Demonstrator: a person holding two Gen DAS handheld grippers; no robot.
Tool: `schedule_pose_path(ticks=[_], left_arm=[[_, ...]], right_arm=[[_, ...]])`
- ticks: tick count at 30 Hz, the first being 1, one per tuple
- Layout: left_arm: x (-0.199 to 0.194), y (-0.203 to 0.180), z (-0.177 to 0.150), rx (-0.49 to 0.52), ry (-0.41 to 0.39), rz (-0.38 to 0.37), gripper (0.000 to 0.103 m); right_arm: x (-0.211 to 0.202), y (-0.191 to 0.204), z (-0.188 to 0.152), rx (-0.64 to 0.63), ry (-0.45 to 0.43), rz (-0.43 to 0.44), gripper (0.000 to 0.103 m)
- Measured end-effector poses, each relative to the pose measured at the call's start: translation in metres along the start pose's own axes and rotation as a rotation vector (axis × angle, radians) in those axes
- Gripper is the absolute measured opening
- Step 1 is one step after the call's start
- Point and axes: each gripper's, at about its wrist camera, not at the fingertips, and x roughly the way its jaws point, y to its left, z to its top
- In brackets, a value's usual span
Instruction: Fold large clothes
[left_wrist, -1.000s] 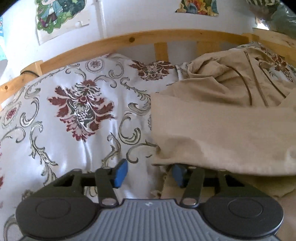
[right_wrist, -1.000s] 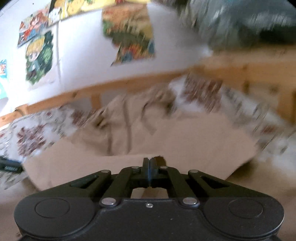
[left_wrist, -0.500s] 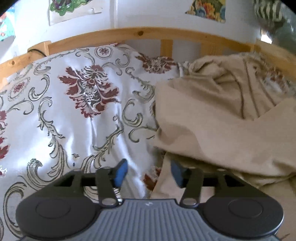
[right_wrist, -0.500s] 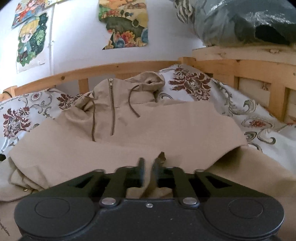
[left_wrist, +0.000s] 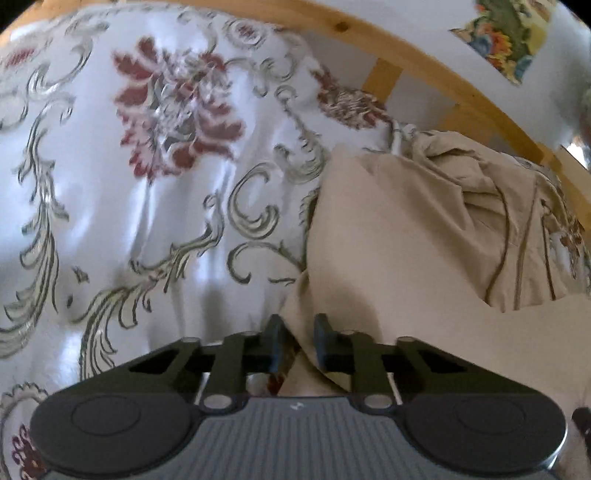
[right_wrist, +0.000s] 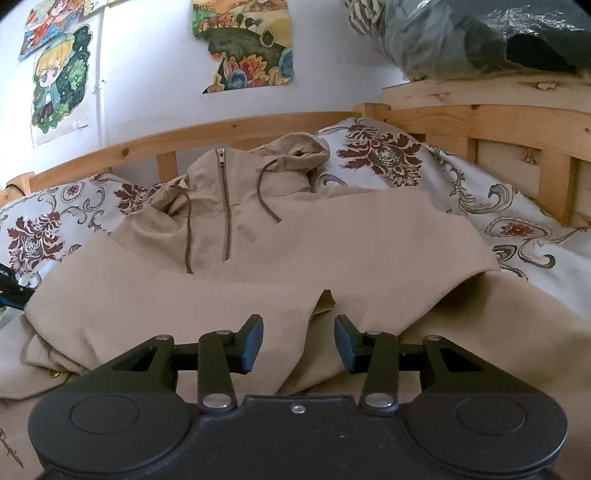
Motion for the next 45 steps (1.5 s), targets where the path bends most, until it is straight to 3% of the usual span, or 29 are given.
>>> schedule_pose_path(ticks=[3,5,6,8,12,15,19,22,24,28,30,32,34,39,42,44,45], left_arm=[[-0.009,0.014,-0.003,-0.087,-0.038,-0.049,0.004],[-0.020,0.024,-0.004,-0.162,-0.087,-0.082,0.002],[-0.026,0.028,-0.003,-0.199,-0.109,-0.092,0.002],[-0.031,0.035,-0.002,-0.249,-0.129,-0.078,0.002],[-0.013,0.047,0.006,-0.319,-0.024,-0.030,0.004],[-0.019,0.052,0.004,-0.357,-0.028,-0.056,0.005],[-0.037,0.047,0.003,-0.323,-0.069,-0.094,0.004],[-0.045,0.037,0.008,-0.292,-0.077,-0.071,0.004],[-0.045,0.031,0.011,-0.271,-0.061,-0.029,0.004],[-0.040,0.021,0.013,-0.229,0.028,0.064,0.007],[-0.051,0.019,0.010,-0.228,0.016,0.064,0.014],[-0.064,0.018,0.010,-0.209,0.009,0.067,0.055],[-0.080,0.014,0.010,-0.182,-0.006,0.091,0.072],[-0.116,0.007,0.035,-0.222,0.052,-0.016,0.083],[-0.147,-0.018,0.072,-0.165,0.032,0.021,0.092],[-0.170,-0.043,0.102,-0.065,-0.003,0.053,0.103],[-0.178,-0.056,0.114,-0.010,-0.037,0.074,0.102]], right_arm=[[0.001,-0.002,-0.001,0.009,0.002,0.004,0.046],[0.000,-0.002,-0.001,0.012,-0.005,0.011,0.032],[-0.001,-0.002,0.000,0.009,-0.012,0.010,0.017],[0.000,-0.001,0.001,-0.004,-0.012,0.007,0.014],[0.005,0.002,-0.002,-0.025,0.017,0.008,0.014],[0.000,0.003,0.000,-0.034,-0.001,0.003,0.021],[-0.014,0.005,0.004,-0.054,-0.032,0.019,0.046],[-0.016,0.008,0.006,-0.046,-0.013,0.069,0.063],[-0.010,0.011,0.004,-0.043,0.022,0.094,0.063],[0.004,0.017,-0.009,-0.101,0.090,0.026,0.056],[-0.001,0.017,-0.007,-0.097,0.070,0.035,0.056],[-0.010,0.018,-0.004,-0.101,0.036,0.046,0.060],[-0.015,0.019,-0.001,-0.104,0.012,0.053,0.065],[-0.033,0.016,0.010,-0.081,-0.043,0.067,0.079],[-0.042,0.012,0.018,-0.066,-0.085,0.059,0.087],[-0.046,0.008,0.021,-0.054,-0.116,0.050,0.096],[-0.046,0.006,0.023,-0.047,-0.128,0.043,0.099]])
